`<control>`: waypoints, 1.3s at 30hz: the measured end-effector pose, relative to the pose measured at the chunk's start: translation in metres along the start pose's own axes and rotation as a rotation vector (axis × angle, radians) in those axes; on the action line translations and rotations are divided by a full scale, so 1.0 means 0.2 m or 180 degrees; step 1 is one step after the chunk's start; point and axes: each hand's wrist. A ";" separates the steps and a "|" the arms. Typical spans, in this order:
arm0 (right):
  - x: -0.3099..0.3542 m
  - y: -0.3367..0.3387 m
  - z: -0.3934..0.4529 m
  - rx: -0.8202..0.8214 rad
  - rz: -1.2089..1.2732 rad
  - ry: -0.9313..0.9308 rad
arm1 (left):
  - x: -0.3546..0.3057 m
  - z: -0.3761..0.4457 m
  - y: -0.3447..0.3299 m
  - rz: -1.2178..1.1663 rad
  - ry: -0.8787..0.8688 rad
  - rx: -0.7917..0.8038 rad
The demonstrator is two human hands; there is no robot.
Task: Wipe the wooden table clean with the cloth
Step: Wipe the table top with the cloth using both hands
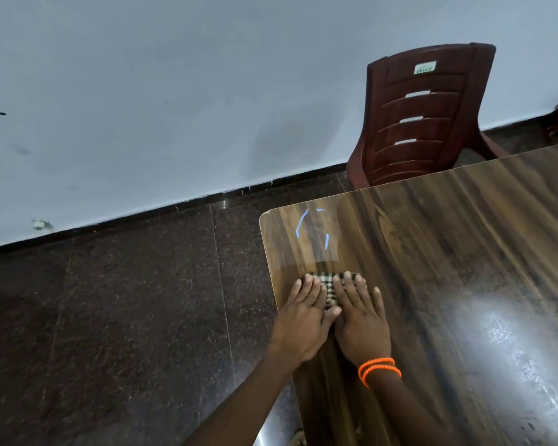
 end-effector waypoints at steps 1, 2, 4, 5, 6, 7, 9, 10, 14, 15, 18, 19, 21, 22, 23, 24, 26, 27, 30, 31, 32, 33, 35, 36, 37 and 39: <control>-0.02 0.02 0.06 -0.0003 0.0026 -0.0110 | -0.01 0.07 0.02 0.0047 0.0008 -0.0008; -0.03 0.04 0.13 -0.0005 0.0060 -0.0195 | -0.01 0.14 0.05 0.0084 0.0024 -0.0017; -0.04 0.07 0.27 0.0066 0.0140 -0.0274 | 0.01 0.27 0.10 0.0135 0.0106 -0.0039; -0.03 0.08 0.34 0.0126 0.0156 -0.0273 | 0.03 0.32 0.12 0.0159 0.0173 -0.0067; -0.02 0.09 0.40 0.0173 0.0153 -0.0263 | 0.05 0.36 0.14 0.0171 0.0238 -0.0104; 0.01 0.09 0.46 0.0197 0.0151 -0.0234 | 0.09 0.39 0.16 0.0150 0.0293 -0.0149; 0.09 0.08 0.52 0.0200 0.0153 -0.0110 | 0.19 0.39 0.17 0.0072 0.0357 -0.0233; 0.14 0.06 0.53 0.0180 0.0158 -0.0032 | 0.24 0.36 0.17 0.0066 0.0366 -0.0255; 0.31 -0.02 0.44 0.0066 0.0174 0.0205 | 0.41 0.16 0.11 0.0036 0.0336 -0.0324; 0.33 -0.03 0.39 0.0055 0.0147 0.0266 | 0.42 0.10 0.08 0.0028 0.0324 -0.0362; 0.31 -0.06 0.25 0.0073 0.0029 0.0415 | 0.37 -0.03 0.00 0.0067 0.0284 -0.0438; 0.28 -0.06 0.20 0.0082 -0.0002 0.0430 | 0.32 -0.06 -0.01 0.0076 0.0250 -0.0456; 0.20 -0.06 0.13 0.0094 -0.0015 0.0389 | 0.23 -0.06 -0.03 0.0113 0.0160 -0.0448; 0.16 -0.05 0.12 0.0095 -0.0007 0.0334 | 0.19 -0.03 -0.03 0.0136 0.0108 -0.0400; 0.11 -0.03 0.12 0.0086 -0.0008 0.0261 | 0.16 0.01 -0.02 0.0159 0.0054 -0.0349; 0.06 -0.02 0.14 0.0066 -0.0017 0.0180 | 0.13 0.06 0.00 0.0189 0.0000 -0.0305; -0.02 0.02 0.23 0.0002 -0.0033 0.0004 | 0.10 0.20 0.05 0.0220 -0.0089 -0.0234; -0.05 0.05 0.29 -0.0011 -0.0039 -0.0085 | 0.09 0.28 0.08 0.0210 -0.0110 -0.0209; -0.09 0.11 0.49 0.0049 -0.0027 -0.0258 | 0.10 0.48 0.18 0.0225 -0.0028 -0.0188; -0.08 0.12 0.55 0.0088 -0.0001 -0.0279 | 0.12 0.52 0.20 0.0223 0.0037 -0.0201; -0.05 0.13 0.61 0.0123 0.0028 -0.0288 | 0.15 0.56 0.22 0.0210 0.0101 -0.0217; -0.02 0.13 0.65 0.0142 0.0052 -0.0282 | 0.19 0.58 0.23 0.0198 0.0154 -0.0236; 0.06 0.14 0.72 0.0175 0.0077 -0.0227 | 0.28 0.57 0.25 0.0203 0.0223 -0.0281; 0.11 0.13 0.75 0.0227 0.0067 -0.0168 | 0.33 0.55 0.26 0.0190 0.0254 -0.0295; 0.15 0.12 0.76 0.0271 0.0065 -0.0079 | 0.38 0.53 0.27 0.0148 0.0286 -0.0318; 0.25 0.10 0.78 0.0288 0.0063 0.0129 | 0.48 0.45 0.28 -0.0004 0.0348 -0.0373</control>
Point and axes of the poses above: each hand's wrist, its own z-axis towards the middle knuckle, its own y-axis out of the back of the hand, x = y × z, and after that the axes turned 11 degrees about x, right-handed
